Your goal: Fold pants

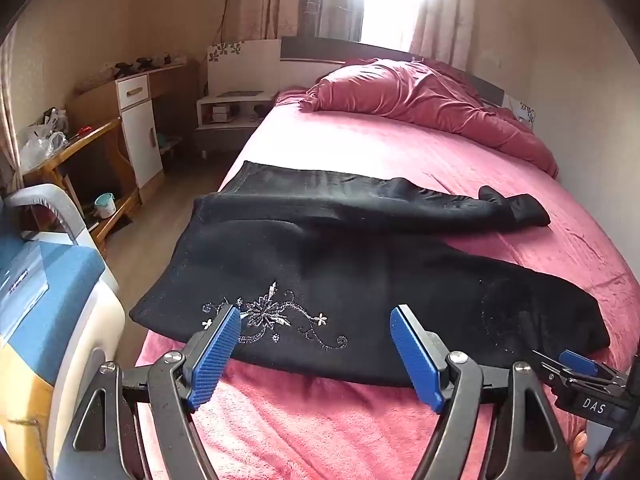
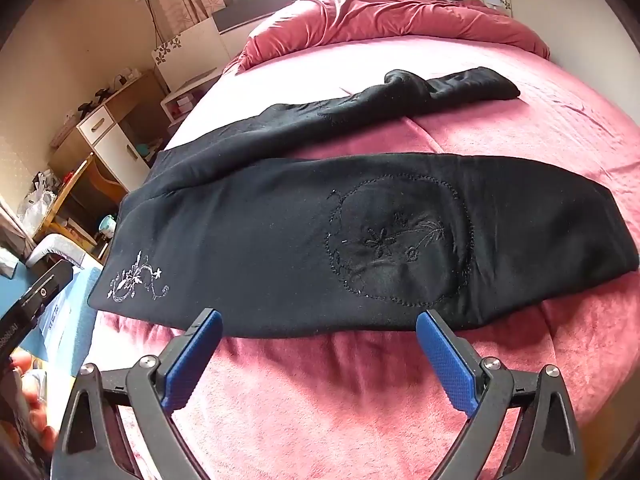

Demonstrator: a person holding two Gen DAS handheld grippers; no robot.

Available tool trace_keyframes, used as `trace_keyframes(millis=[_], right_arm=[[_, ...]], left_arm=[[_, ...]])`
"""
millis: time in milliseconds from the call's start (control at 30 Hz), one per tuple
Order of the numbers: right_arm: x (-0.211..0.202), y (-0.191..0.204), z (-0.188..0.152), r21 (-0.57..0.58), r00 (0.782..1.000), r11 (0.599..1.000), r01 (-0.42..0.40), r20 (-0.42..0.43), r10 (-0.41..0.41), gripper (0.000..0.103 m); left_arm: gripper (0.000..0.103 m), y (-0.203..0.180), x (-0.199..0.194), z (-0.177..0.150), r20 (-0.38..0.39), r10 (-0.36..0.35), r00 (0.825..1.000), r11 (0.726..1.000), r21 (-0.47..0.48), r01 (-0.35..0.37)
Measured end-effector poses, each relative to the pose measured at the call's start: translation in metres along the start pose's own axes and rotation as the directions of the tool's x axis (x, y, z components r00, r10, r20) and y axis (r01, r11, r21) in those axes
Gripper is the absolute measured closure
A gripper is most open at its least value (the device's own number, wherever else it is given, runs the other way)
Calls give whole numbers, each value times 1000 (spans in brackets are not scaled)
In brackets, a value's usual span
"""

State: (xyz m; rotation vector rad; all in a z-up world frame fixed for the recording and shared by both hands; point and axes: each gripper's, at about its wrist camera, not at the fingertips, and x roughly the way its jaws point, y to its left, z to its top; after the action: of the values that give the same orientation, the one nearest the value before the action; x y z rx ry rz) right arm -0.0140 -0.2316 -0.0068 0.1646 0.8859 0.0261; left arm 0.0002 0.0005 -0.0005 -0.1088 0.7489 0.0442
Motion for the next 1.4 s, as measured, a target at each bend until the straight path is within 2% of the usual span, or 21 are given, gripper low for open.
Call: trace_keyframes(millis=[767, 867, 1133, 1400], right_arm=[[0, 2, -6, -8, 1000, 1000, 4, -30, -4, 5], [0, 1, -7, -7, 999, 1000, 4, -34, -5, 5], [2, -1, -8, -1, 999, 1000, 8, -45, -8, 5], [7, -8, -10, 25, 998, 1000, 9, -64, -7, 5]], left_arm=[[24, 13, -3, -2, -11, 46, 999, 999, -16, -47], [24, 14, -3, -3, -5, 38, 999, 999, -26, -38], [24, 15, 1, -4, -74, 8, 997, 998, -58, -12], [24, 15, 7, -7, -63, 6, 998, 998, -55, -9]])
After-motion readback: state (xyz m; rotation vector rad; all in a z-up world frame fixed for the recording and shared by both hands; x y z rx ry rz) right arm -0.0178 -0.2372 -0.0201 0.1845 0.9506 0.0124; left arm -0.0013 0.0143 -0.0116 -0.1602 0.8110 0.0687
